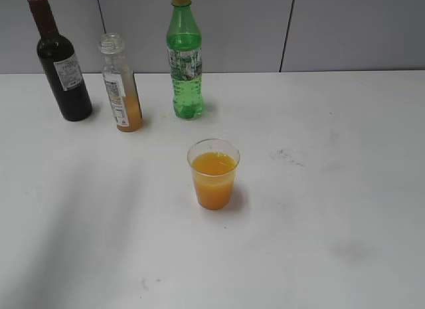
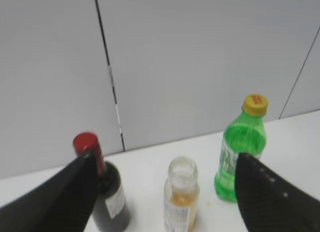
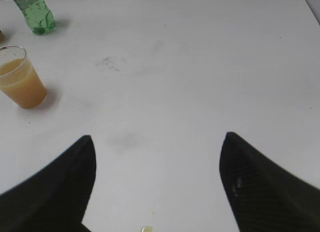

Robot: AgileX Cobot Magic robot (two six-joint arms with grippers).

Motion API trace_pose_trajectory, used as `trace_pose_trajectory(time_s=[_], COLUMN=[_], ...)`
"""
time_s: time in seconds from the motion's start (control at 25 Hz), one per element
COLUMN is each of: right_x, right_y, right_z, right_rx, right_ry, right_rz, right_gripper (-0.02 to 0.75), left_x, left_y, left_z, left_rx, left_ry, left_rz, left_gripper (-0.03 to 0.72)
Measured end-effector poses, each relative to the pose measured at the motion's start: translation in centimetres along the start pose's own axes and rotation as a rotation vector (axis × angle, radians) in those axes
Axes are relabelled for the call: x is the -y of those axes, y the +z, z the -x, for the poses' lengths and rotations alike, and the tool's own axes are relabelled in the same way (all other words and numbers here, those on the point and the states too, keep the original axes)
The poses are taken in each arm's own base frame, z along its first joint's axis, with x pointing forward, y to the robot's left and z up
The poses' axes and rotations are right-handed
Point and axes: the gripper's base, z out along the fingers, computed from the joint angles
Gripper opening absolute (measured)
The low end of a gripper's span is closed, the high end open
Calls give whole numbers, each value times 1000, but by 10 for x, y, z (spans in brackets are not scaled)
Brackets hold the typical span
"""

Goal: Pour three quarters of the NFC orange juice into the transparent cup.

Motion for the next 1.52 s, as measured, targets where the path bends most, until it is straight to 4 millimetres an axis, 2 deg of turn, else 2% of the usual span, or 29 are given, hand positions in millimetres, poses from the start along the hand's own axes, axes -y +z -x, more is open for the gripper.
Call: trace_pose_trajectory(time_s=[0.16,0.36,0.48,0.68,0.92,1.12,1.52], right_x=[0,0,0,0,0,0,0], right_y=[0,0,0,0,0,0,0], right_z=[0,0,0,0,0,0,0], right_rx=[0,0,0,0,0,0,0], right_ry=[0,0,0,0,0,0,0], right_rz=[0,0,0,0,0,0,0], right_gripper=[591,591,591,591,591,591,591], left_x=[-14,-28,-27,-15,-4,2,11], left_y=[-47,-102,-129,-166,-194,-212,-227], left_z=[-8,-30,-50,-91,-137,-162,-209], left_rx=[-171,-415,-485,-469,-415,-310,-169], left_ry=[-49,-77,-60,-109,-124,-117,-111], left_rz=[42,132,171,187,191,198,196], left_gripper=[647,629,610,589,585,584,584])
